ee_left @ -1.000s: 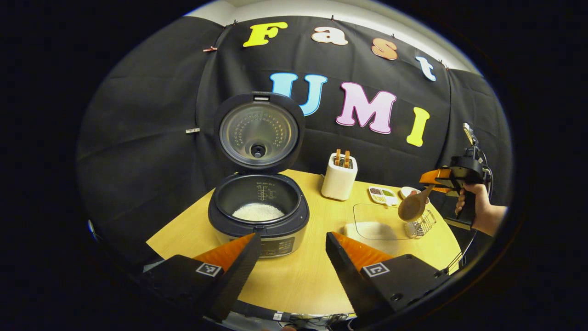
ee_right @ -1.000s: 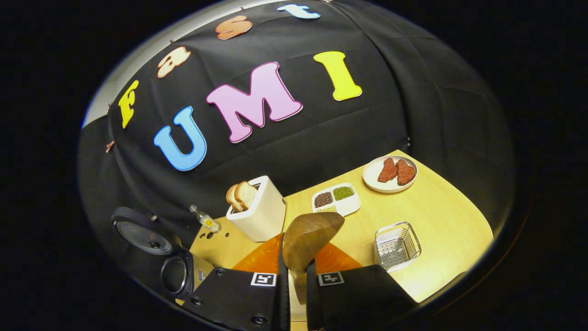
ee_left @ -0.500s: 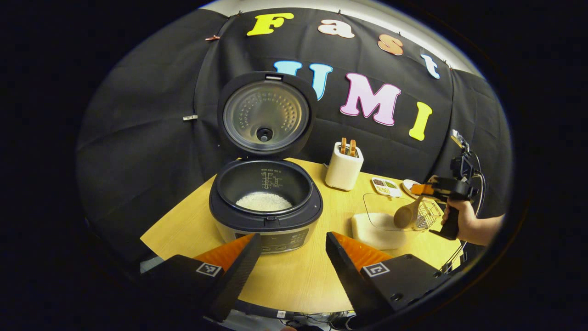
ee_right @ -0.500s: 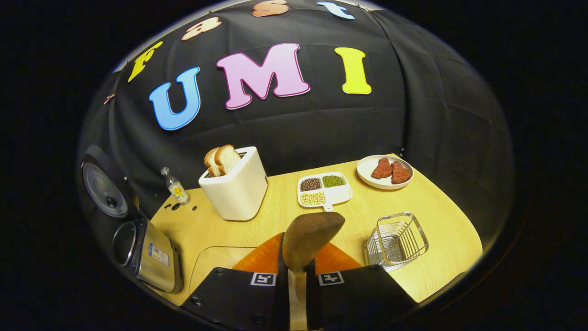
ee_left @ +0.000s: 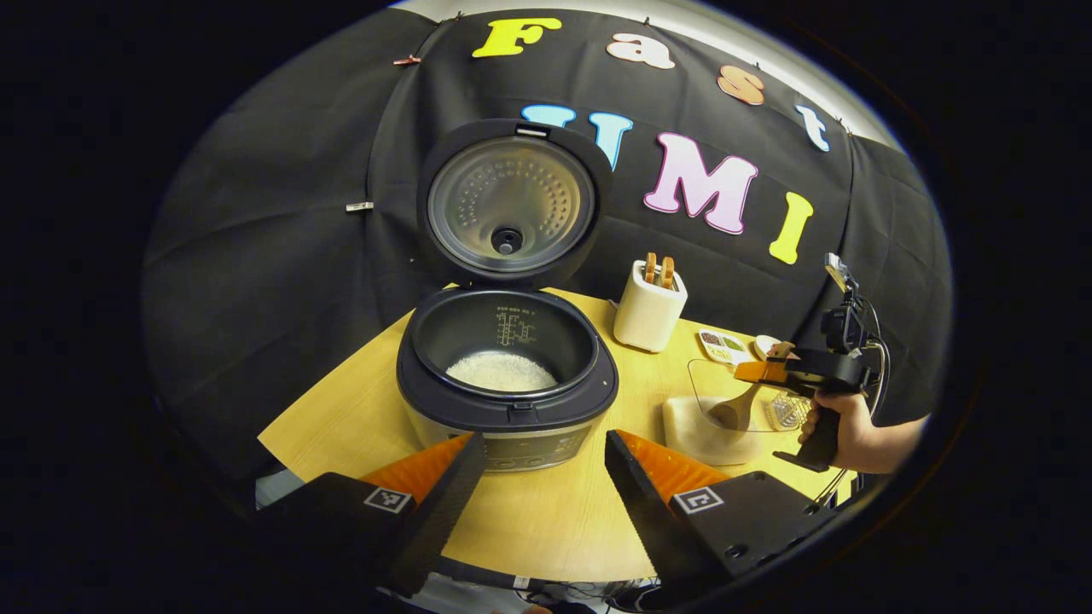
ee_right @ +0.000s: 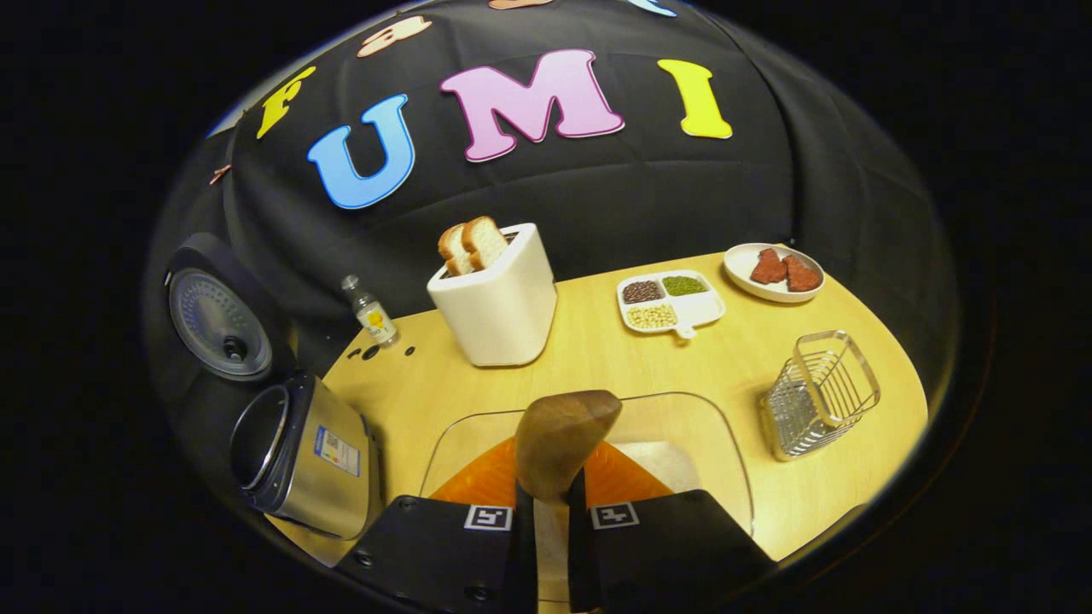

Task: Close the left gripper, press the button to open the rice cooker; take a wooden spoon from the chopstick holder with the right hand, scoop a spoonful of rice and pour it into the rice cooker, then put the wooden spoon back into the chopstick holder.

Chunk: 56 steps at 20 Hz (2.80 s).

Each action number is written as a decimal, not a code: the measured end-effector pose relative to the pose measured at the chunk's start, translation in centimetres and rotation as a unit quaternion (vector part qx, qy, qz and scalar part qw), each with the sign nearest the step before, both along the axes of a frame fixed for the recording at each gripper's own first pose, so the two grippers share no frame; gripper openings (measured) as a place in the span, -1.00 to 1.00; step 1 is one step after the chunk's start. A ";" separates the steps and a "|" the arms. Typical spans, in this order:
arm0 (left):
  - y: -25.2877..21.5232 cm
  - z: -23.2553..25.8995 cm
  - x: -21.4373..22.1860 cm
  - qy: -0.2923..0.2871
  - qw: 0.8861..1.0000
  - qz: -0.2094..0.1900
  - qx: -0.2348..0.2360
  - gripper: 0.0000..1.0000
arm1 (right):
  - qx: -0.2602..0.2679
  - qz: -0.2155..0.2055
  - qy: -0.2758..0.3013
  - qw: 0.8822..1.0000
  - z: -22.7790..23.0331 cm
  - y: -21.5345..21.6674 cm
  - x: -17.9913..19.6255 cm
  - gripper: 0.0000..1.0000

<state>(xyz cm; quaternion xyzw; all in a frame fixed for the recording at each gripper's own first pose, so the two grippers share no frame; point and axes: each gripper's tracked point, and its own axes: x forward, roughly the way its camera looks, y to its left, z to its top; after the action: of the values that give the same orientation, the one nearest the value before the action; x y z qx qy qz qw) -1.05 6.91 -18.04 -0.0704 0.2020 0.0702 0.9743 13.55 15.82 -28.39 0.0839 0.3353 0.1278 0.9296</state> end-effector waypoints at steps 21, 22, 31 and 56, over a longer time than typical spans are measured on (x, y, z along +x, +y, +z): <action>0.2 1.6 -1.0 -0.020 1.000 0.004 -0.015 0.92 | 0.253 -0.149 0.134 0.947 2.4 -4.6 -1.8 -0.63; 0.1 1.6 -1.2 -0.020 1.000 0.004 -0.015 0.91 | 0.256 -0.156 0.128 0.945 2.8 -5.1 -1.5 -0.63; -1.1 2.6 -2.3 -0.030 0.999 -0.010 -0.011 0.91 | 0.345 -0.197 0.118 0.910 7.9 -5.7 -0.1 -0.63; 9.5 7.8 -3.4 -0.104 0.991 0.077 -0.045 0.92 | 0.341 0.024 0.110 0.933 15.7 21.6 -0.8 -0.64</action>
<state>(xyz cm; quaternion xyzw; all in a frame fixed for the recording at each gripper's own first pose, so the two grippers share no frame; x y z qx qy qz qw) -4.40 16.36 -10.23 -0.1359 0.0966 0.1279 0.9777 12.76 37.47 -12.69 0.4013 0.3736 0.2472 0.7989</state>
